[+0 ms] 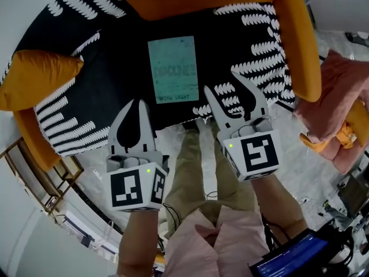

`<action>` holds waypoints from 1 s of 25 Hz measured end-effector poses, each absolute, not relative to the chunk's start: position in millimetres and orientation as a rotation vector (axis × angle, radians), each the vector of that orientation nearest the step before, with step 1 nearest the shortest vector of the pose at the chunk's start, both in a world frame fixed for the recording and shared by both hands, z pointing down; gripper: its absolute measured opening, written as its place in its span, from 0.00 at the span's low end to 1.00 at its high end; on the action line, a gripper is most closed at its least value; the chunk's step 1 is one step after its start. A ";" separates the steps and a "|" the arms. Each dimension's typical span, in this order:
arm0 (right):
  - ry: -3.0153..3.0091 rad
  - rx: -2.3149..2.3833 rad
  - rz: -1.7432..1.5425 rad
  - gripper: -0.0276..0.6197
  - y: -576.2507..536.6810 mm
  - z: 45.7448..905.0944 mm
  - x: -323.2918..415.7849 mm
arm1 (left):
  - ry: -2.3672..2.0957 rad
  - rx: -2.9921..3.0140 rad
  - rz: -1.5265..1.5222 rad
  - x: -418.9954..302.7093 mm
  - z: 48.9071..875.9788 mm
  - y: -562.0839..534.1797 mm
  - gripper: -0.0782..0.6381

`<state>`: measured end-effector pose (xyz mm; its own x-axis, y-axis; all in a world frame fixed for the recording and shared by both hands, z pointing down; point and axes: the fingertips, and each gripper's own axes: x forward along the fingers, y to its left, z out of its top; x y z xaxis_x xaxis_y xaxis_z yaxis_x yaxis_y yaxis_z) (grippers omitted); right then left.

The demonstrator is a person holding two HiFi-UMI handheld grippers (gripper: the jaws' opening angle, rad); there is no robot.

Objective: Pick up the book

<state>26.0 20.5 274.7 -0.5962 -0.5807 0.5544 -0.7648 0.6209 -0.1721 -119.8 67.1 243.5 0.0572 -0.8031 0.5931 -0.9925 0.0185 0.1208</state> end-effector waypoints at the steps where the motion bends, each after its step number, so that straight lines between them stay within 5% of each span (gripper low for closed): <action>1: -2.389 1.057 0.559 0.35 21.8 281.8 24.9 | -1.785 1.819 0.491 -122.3 251.1 68.8 0.13; 25: -2.360 1.059 0.639 0.36 23.8 420.6 -14.3 | -1.725 1.700 0.474 -148.5 427.5 69.8 0.12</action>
